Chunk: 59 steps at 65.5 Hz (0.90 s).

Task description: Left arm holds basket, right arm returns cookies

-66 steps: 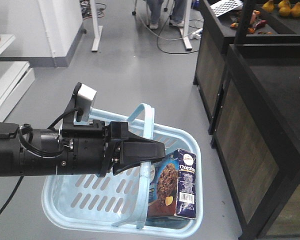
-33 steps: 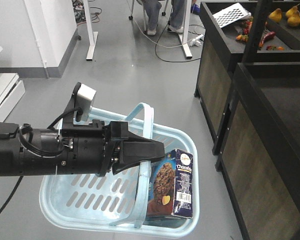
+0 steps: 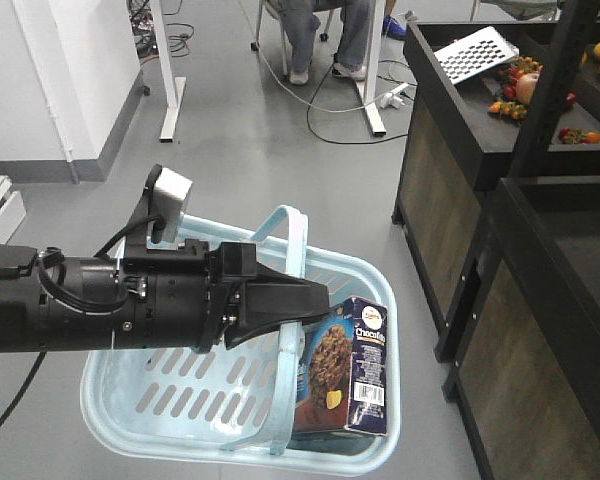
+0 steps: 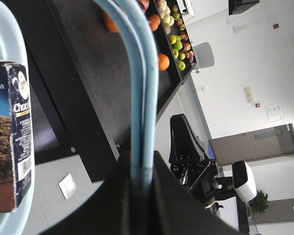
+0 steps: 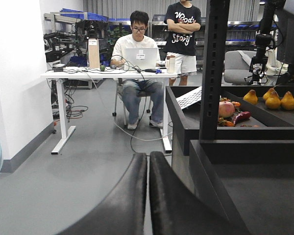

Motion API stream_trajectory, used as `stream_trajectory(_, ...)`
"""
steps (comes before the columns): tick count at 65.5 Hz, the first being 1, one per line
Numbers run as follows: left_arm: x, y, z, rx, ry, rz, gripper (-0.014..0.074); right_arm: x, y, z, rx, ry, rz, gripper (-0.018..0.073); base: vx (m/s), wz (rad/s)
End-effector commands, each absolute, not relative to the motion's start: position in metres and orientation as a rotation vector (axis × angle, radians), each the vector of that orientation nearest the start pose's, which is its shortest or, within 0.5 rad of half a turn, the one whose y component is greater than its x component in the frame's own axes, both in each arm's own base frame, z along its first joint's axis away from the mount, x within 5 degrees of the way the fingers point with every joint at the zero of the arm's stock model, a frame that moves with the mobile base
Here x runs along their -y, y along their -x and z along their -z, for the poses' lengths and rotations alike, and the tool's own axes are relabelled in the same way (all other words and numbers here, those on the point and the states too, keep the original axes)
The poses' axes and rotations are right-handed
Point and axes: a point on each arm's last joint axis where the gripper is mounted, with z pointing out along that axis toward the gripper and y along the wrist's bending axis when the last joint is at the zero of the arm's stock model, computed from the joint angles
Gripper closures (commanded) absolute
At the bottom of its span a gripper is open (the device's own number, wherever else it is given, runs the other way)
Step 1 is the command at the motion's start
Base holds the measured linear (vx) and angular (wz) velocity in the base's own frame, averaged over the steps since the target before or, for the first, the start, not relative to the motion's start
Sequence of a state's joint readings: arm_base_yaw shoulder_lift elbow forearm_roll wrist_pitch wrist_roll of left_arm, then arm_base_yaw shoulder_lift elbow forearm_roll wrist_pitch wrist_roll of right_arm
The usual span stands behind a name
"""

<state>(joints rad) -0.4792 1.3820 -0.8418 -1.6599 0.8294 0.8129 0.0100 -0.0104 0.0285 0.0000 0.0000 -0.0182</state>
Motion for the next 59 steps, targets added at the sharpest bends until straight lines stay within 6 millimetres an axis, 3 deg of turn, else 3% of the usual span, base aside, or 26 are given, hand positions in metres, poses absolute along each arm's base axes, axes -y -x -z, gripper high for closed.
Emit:
stream_trajectory(1,0.1887,-0.2121,-0.3258,-2.049,-0.183,1.779,0.0603,-0.0005,-0.0554,-0.2105,-1.424,0.026,0.014,0.0566,0.39,-0.02)
stream_trajectory(59,0.1887,-0.2121,-0.3258,-2.049,-0.183,1.779,0.0603,-0.0005,-0.0554,-0.2103,-1.426,0.026,0.014,0.0566,0.37,0.03)
